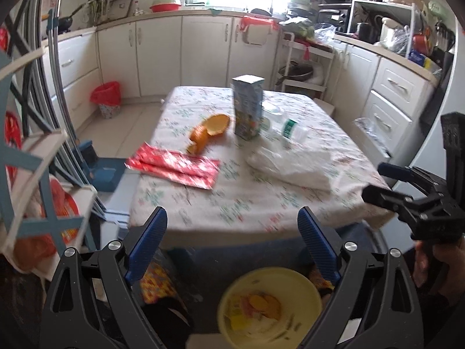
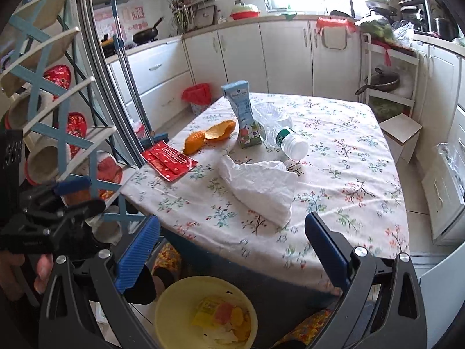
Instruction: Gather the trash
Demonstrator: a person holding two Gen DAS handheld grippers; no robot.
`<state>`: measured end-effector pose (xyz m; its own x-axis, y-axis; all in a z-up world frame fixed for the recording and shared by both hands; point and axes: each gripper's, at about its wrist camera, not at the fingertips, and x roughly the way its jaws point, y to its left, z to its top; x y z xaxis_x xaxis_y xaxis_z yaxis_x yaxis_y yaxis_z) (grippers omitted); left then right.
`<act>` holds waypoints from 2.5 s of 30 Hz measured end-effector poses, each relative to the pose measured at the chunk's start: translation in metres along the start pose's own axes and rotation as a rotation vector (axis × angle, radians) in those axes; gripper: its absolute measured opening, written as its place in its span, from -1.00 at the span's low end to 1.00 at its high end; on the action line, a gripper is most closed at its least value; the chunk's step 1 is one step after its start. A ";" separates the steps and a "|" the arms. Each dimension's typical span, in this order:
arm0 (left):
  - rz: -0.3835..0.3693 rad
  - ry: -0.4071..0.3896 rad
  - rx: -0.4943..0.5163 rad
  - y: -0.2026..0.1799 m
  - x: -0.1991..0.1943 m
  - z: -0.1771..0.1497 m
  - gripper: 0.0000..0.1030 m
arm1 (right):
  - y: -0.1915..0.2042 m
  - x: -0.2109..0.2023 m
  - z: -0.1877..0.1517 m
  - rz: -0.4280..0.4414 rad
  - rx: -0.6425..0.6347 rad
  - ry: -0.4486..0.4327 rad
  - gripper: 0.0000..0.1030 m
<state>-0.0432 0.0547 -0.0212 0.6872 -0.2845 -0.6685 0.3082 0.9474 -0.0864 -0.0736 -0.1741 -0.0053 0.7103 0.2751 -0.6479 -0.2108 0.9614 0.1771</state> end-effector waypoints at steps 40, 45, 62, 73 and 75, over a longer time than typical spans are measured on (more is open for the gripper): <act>0.132 0.259 -0.034 0.053 0.209 0.113 0.69 | -0.031 0.137 0.044 0.009 -0.063 0.257 -0.13; 0.094 0.293 -0.043 0.056 0.220 0.112 0.36 | -0.038 0.135 0.047 0.036 -0.034 0.260 -0.51; -0.015 0.258 -0.117 0.054 0.202 0.112 -0.58 | -0.053 0.116 0.050 0.086 0.025 0.215 -0.52; -0.035 0.103 -0.088 0.038 0.157 0.112 -0.58 | -0.049 0.101 0.043 0.096 0.043 0.167 -0.52; -0.036 0.082 -0.075 0.033 0.148 0.110 -0.58 | -0.050 0.096 0.040 0.103 0.053 0.157 -0.52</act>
<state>0.1413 0.0273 -0.0416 0.6197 -0.3088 -0.7216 0.2799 0.9458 -0.1644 0.0319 -0.1950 -0.0461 0.5726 0.3706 -0.7313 -0.2384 0.9287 0.2840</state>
